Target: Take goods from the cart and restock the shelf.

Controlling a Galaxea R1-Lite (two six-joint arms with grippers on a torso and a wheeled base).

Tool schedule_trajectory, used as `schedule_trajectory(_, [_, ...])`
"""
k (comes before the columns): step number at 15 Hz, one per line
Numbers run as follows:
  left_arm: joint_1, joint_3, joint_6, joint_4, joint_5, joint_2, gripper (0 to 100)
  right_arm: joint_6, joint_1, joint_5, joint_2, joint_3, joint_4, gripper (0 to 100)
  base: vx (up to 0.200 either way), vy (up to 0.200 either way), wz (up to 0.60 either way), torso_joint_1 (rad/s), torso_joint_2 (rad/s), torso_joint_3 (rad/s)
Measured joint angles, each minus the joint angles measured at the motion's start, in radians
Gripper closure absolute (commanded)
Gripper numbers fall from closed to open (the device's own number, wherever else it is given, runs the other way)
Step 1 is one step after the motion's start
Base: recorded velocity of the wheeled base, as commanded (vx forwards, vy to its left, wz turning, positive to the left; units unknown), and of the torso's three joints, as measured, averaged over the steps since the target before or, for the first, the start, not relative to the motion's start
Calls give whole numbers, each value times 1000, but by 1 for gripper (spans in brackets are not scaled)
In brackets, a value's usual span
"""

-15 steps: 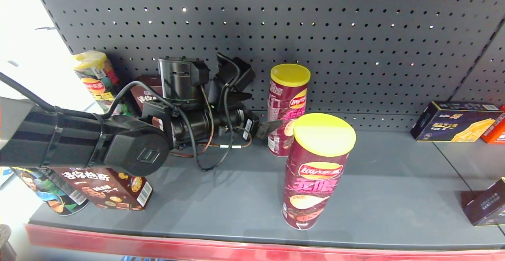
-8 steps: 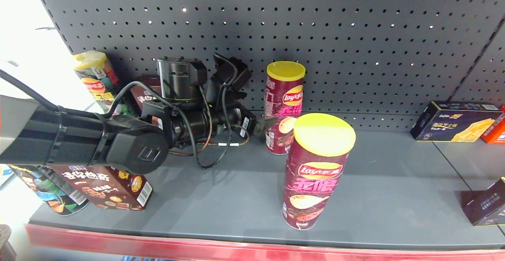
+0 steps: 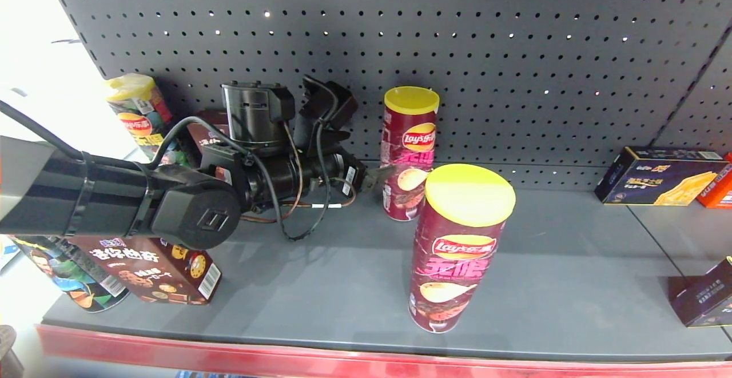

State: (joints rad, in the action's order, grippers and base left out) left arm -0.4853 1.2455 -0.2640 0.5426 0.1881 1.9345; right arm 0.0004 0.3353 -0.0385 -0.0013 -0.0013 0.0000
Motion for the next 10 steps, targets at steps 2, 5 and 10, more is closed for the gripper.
schedule_trajectory(2, [5,0,0,0,-13,1,0,0,0,0,0,0,0,0,0,0,0,0,0,0])
schedule_trajectory(5, [7,2,0,1,-16,2,0,0,0,0,0,0,0,0,0,0,0,0,0,0])
schedule_trajectory(10, [8,4,0,1,-59,3,0,0,0,0,0,0,0,0,0,0,0,0,0,0])
